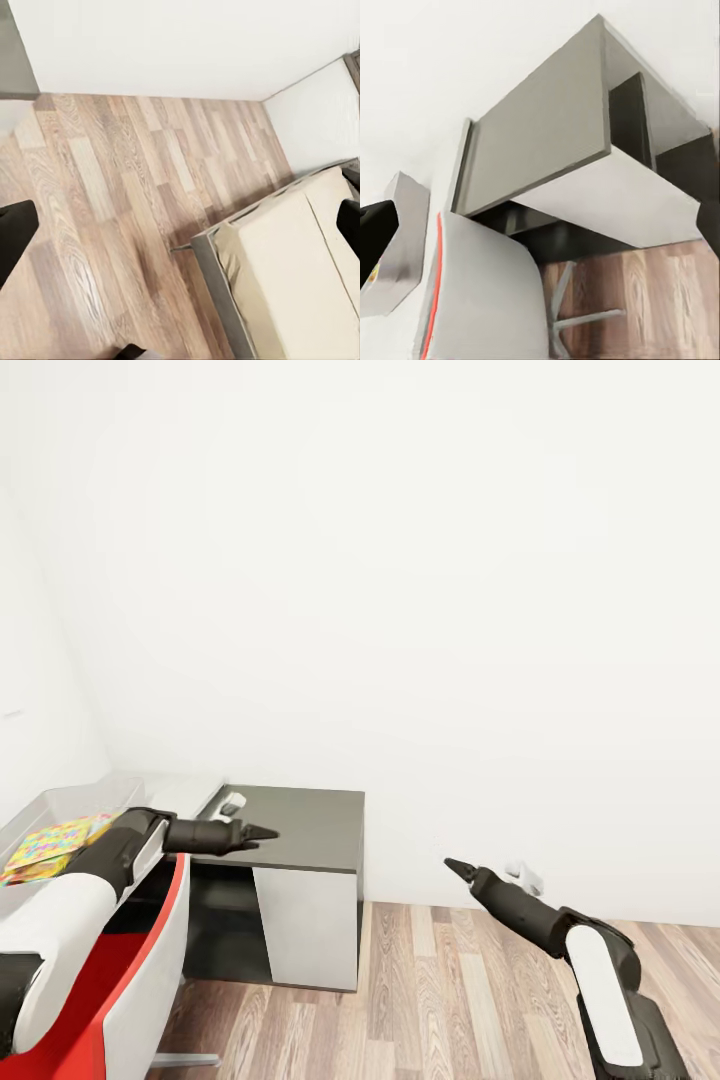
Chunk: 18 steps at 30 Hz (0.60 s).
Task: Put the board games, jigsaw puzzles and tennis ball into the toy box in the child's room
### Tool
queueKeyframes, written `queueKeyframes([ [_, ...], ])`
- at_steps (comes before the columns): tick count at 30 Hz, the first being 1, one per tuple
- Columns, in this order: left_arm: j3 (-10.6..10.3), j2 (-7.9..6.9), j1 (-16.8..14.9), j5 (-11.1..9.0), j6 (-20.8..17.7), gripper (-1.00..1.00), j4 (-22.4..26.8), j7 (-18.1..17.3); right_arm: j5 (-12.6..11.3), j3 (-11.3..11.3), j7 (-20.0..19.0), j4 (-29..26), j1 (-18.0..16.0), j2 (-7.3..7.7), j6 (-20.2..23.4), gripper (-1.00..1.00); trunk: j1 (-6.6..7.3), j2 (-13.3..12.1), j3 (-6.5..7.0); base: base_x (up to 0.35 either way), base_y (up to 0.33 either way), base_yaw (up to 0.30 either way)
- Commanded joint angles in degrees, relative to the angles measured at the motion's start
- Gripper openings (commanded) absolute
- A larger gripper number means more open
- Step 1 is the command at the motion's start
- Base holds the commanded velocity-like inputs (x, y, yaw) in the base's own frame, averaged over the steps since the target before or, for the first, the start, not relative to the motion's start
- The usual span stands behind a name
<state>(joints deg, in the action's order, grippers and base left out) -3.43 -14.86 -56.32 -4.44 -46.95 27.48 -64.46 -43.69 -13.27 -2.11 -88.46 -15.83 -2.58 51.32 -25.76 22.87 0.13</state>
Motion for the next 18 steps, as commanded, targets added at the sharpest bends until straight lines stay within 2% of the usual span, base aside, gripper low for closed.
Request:
queueKeyframes([
  [1, -0.4, 0.12, 0.0, -0.5, -0.4, 1.0, 0.0, 1.2, 0.1, 0.4, 5.1, 0.2, -0.4, -0.16, 0.3, 1.0, -0.02, 0.0, -0.03, 0.0, 0.0, 0.0],
  [2, -0.4, 0.24, 0.0, -0.5, -0.4, 1.0, 0.0, 2.2, 0.2, 1.4, 10.5, 0.5, -0.8, -0.25, 0.3, 1.0, -0.02, 0.0, -0.03, 0.0, 0.0, 0.0],
  [3, -0.3, 0.28, 0.0, -0.5, -0.4, 1.0, 0.0, 2.6, 0.2, 2.0, 13.1, 0.7, -1.1, -0.26, 0.3, 1.0, -0.02, 0.0, -0.03, 0.0, 0.0, 0.0],
  [5, -0.3, 0.42, 0.0, -0.5, -0.3, 1.0, -0.1, 4.2, 0.2, 4.8, 23.1, 2.2, -2.6, -0.29, 0.3, 1.0, -0.02, 0.0, -0.03, 0.0, 0.0, 0.0],
  [6, -0.3, 0.45, 0.0, -0.5, -0.3, 1.0, -0.1, 4.5, 0.3, 5.6, 25.3, 2.7, -3.1, -0.3, 0.3, 1.0, -0.02, 0.0, -0.03, 0.0, 0.0, 0.0],
  [8, -0.3, 0.67, 0.0, -0.5, -0.3, 1.0, -0.1, 6.1, 0.4, 8.3, 33.4, 5.7, -4.9, -0.39, 0.2, 1.0, -0.02, 0.0, -0.03, 0.0, 0.0, 0.0],
  [11, -0.3, 1.26, -0.1, -0.5, -0.3, 1.0, -0.1, 8.7, 0.4, 9.9, 39.0, 9.8, -7.0, -0.48, -0.4, 1.0, -0.02, 0.0, -0.03, 0.0, 0.0, 0.0],
  [13, -0.3, 2.03, -0.1, -0.5, -0.3, 1.0, -0.2, 12.4, 0.4, 10.7, 42.1, 14.3, -8.9, -0.87, -1.7, 1.0, -0.02, 0.0, -0.03, 0.0, 0.0, 0.0],
  [18, -0.2, 3.37, -0.1, -0.7, -0.3, 1.0, -0.5, 20.7, 0.6, 11.7, 43.8, 21.3, -11.5, -2.21, -2.8, 1.0, -0.02, 0.0, -0.03, 0.0, 0.0, 0.0],
])
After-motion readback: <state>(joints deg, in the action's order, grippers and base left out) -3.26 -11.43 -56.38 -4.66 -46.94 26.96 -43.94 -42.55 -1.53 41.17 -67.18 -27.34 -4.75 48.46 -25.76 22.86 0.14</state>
